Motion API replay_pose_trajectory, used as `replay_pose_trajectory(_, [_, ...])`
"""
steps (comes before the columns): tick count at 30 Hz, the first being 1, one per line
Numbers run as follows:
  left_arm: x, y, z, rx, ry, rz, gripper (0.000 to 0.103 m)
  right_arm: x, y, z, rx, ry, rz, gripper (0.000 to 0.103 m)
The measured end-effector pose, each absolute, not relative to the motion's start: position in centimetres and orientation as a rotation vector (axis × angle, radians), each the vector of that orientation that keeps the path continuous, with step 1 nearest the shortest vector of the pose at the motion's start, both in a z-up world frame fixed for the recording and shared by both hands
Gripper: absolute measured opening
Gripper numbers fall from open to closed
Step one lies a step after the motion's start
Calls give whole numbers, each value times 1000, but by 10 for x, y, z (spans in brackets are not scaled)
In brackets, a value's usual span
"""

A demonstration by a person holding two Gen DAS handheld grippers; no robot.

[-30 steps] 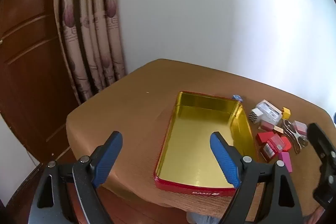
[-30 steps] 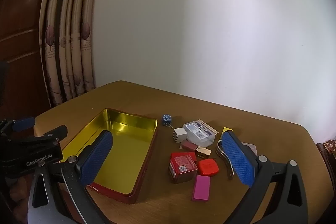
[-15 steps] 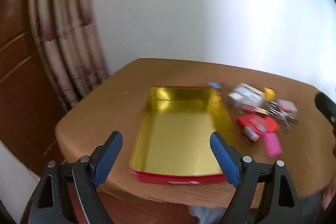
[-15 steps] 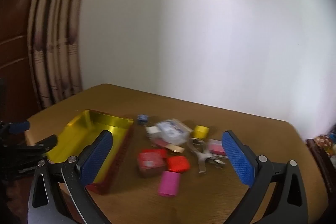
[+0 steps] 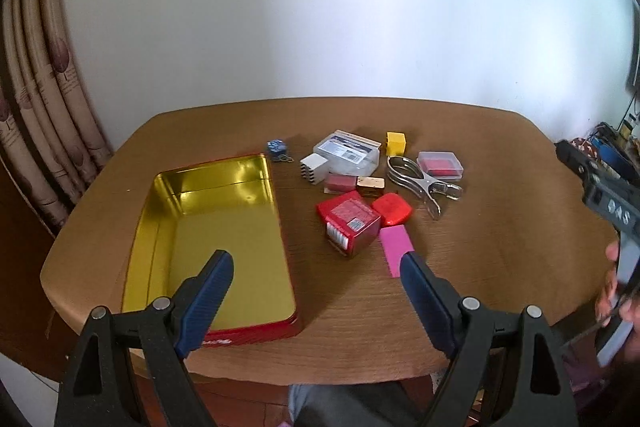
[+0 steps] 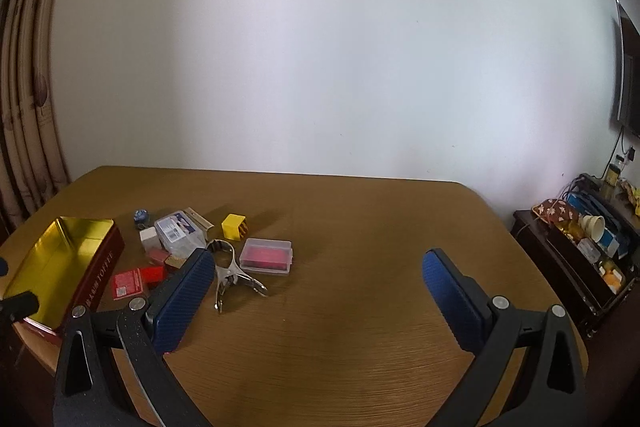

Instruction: Organize rigid objects

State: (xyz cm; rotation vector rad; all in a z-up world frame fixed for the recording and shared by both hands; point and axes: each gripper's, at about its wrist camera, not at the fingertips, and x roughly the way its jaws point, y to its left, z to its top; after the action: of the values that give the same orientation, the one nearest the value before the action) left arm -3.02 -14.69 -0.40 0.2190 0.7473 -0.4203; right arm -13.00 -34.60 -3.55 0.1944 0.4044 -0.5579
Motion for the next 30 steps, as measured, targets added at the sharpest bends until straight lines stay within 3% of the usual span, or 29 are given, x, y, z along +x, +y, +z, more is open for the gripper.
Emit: replay_pose_trajectory(30, [23, -196, -24, 157, 877, -368, 88, -138, -348, -53, 224, 414, -521, 103])
